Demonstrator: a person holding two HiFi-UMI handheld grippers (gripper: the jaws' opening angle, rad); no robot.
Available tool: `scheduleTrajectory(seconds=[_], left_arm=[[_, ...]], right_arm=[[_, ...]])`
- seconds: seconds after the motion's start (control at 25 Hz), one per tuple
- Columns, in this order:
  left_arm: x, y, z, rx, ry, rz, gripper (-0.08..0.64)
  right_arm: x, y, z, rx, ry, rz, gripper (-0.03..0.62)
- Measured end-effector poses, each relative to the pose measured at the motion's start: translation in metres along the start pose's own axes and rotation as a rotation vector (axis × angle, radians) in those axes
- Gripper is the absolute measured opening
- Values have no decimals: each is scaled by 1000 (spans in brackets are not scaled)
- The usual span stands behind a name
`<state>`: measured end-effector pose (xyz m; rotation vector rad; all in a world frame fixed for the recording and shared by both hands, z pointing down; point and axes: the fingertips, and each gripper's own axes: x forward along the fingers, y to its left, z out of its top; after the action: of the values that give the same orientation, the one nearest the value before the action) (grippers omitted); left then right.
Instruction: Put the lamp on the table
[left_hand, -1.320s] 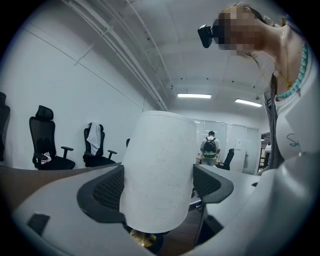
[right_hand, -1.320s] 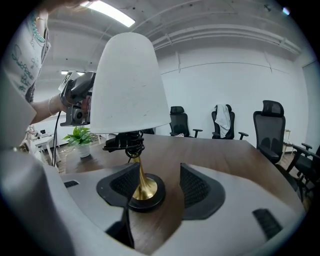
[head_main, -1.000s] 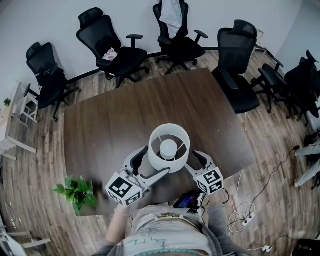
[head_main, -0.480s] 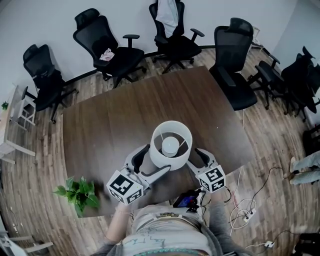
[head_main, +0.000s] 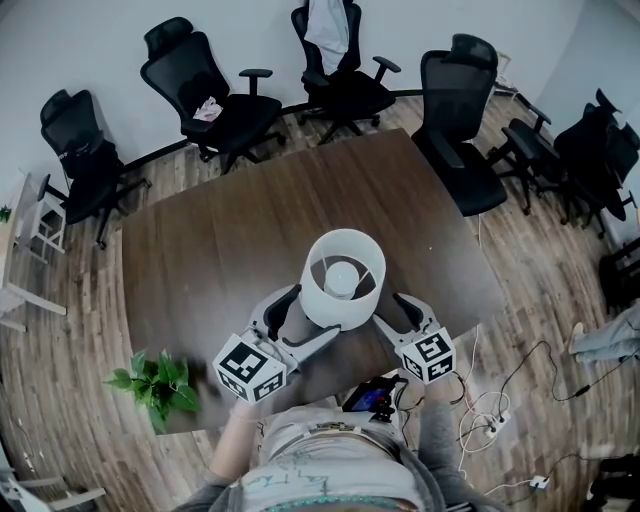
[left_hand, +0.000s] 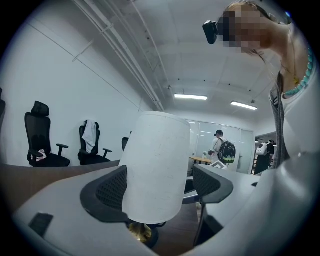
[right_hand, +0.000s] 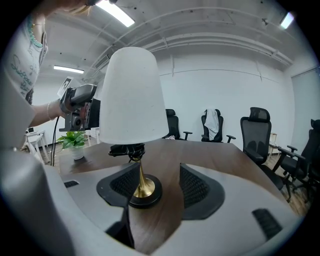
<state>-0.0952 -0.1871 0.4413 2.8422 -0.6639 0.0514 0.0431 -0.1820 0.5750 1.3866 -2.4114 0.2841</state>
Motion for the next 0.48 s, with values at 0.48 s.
scheduleTrajectory(seconds=[0.48], left_arm=[[-3, -2, 1, 14, -5, 36, 425]], right_arm=[[-14, 5, 33, -18, -56, 40, 242]])
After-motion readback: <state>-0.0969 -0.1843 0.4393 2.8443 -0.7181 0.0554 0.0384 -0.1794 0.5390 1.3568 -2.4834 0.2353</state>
